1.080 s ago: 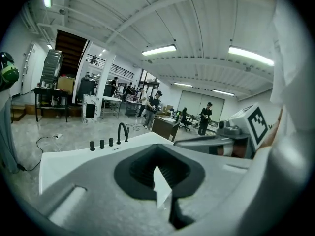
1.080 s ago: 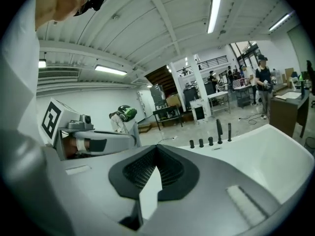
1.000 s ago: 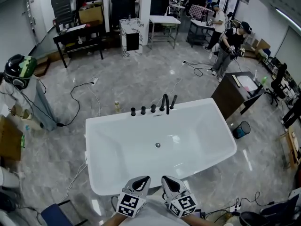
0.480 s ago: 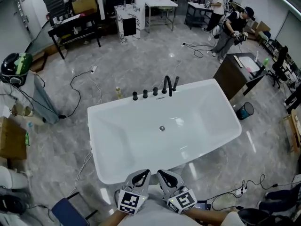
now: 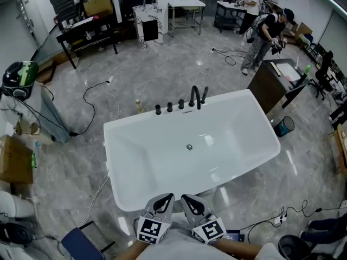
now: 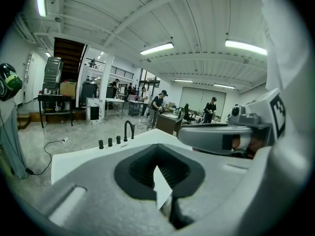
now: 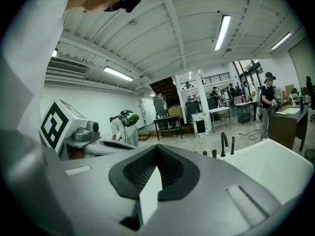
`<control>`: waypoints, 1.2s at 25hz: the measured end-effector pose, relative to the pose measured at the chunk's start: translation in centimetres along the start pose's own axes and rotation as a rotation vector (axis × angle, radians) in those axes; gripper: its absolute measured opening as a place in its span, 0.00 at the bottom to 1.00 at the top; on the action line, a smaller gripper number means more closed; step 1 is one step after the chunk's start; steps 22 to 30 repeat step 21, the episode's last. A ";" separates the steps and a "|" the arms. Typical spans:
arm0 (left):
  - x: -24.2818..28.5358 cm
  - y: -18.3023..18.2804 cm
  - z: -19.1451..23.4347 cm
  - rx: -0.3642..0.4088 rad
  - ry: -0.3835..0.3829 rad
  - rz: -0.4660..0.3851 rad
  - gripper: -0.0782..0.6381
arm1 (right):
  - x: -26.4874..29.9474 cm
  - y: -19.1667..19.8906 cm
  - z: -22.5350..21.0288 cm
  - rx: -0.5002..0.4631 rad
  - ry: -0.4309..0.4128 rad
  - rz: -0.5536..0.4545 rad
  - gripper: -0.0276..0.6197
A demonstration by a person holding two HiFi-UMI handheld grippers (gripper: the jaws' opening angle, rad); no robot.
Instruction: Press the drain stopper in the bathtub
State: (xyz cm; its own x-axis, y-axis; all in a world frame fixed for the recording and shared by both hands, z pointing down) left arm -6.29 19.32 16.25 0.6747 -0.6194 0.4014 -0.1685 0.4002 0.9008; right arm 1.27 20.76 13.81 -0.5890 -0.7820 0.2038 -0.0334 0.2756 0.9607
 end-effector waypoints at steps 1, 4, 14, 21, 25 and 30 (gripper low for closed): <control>0.0 -0.1 -0.1 -0.001 0.004 0.008 0.11 | -0.1 -0.1 0.0 0.000 0.001 -0.002 0.04; 0.0 -0.3 -0.4 -0.004 0.009 0.003 0.11 | -0.6 -0.3 -0.2 0.008 0.012 -0.003 0.04; -0.7 0.2 -0.4 -0.029 0.021 -0.030 0.11 | -1.2 0.5 -0.1 0.046 0.063 0.002 0.04; -1.7 0.4 -0.5 -0.067 0.032 -0.036 0.11 | -2.0 0.7 0.7 0.058 0.087 0.008 0.04; -1.7 0.4 -0.5 -0.067 0.032 -0.036 0.11 | -2.0 0.7 0.7 0.058 0.087 0.008 0.04; -1.7 0.4 -0.5 -0.067 0.032 -0.036 0.11 | -2.0 0.7 0.7 0.058 0.087 0.008 0.04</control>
Point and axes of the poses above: the fingertips, and each gripper's own axes: x forward along the fingers, z to its left, y out of its underside, the point moved 4 cm from there along -x, backward along the fingers, and after that the axes turned 1 degree about z, right-handed, at the moved point
